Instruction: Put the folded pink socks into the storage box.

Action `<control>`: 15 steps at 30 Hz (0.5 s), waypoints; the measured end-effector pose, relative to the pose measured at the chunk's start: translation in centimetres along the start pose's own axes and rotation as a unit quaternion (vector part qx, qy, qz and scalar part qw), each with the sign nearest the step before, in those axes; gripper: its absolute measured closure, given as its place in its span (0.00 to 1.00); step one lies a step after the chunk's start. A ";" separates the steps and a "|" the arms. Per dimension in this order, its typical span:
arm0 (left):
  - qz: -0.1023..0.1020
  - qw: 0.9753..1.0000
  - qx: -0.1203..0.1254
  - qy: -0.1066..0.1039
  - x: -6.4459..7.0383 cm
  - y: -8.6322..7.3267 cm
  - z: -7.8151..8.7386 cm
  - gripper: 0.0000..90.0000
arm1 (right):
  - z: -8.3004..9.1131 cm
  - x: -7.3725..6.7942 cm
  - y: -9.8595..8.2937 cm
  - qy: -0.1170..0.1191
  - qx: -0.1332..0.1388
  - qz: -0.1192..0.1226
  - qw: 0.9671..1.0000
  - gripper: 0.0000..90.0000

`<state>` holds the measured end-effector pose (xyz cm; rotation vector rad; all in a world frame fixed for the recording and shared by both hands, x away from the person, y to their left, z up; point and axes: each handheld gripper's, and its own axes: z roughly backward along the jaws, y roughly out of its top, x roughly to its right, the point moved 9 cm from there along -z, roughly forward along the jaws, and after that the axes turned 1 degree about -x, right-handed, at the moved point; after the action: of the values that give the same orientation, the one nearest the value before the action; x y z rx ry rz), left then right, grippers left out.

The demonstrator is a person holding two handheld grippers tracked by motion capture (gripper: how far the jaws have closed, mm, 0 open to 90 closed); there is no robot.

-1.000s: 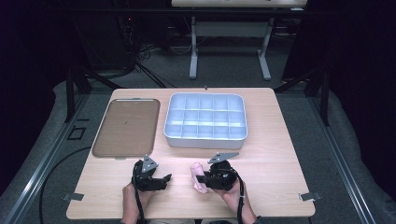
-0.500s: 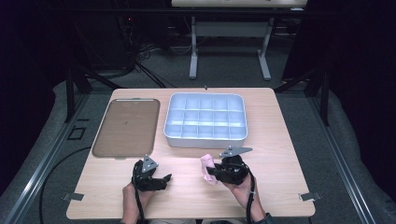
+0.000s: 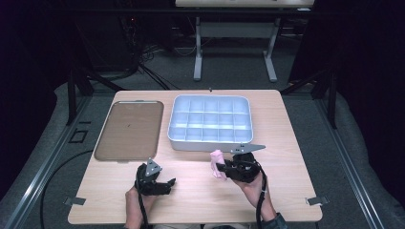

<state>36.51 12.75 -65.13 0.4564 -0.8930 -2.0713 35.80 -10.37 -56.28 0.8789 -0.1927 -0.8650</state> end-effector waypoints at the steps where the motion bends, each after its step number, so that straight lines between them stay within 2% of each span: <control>1: -0.001 1.000 -0.001 0.000 0.0 0.0 0.0 0.17 | 0.1 0.1 0.1 0.000 -0.001 0.003 1.000 0.82; 3: -0.003 1.000 -0.004 -0.002 0.1 0.0 0.0 0.16 | 0.2 0.1 0.3 0.000 0.002 0.002 1.000 0.82; 6: -0.006 1.000 -0.013 -0.006 0.3 -0.2 -0.2 0.06 | 0.5 0.2 0.7 -0.001 0.008 0.004 1.000 0.82; 9: -0.011 1.000 -0.018 -0.011 0.4 -0.2 -0.3 0.01 | 0.7 0.3 0.9 -0.002 0.006 0.013 1.000 0.82; 15: -0.013 1.000 -0.021 -0.015 0.6 -0.2 -0.3 0.00 | 1.3 0.7 1.5 -0.008 0.012 0.017 1.000 0.82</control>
<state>36.24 12.27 -65.52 0.4174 -0.8645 -2.1219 36.51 -11.19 -54.52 0.8885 -0.2305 -0.8397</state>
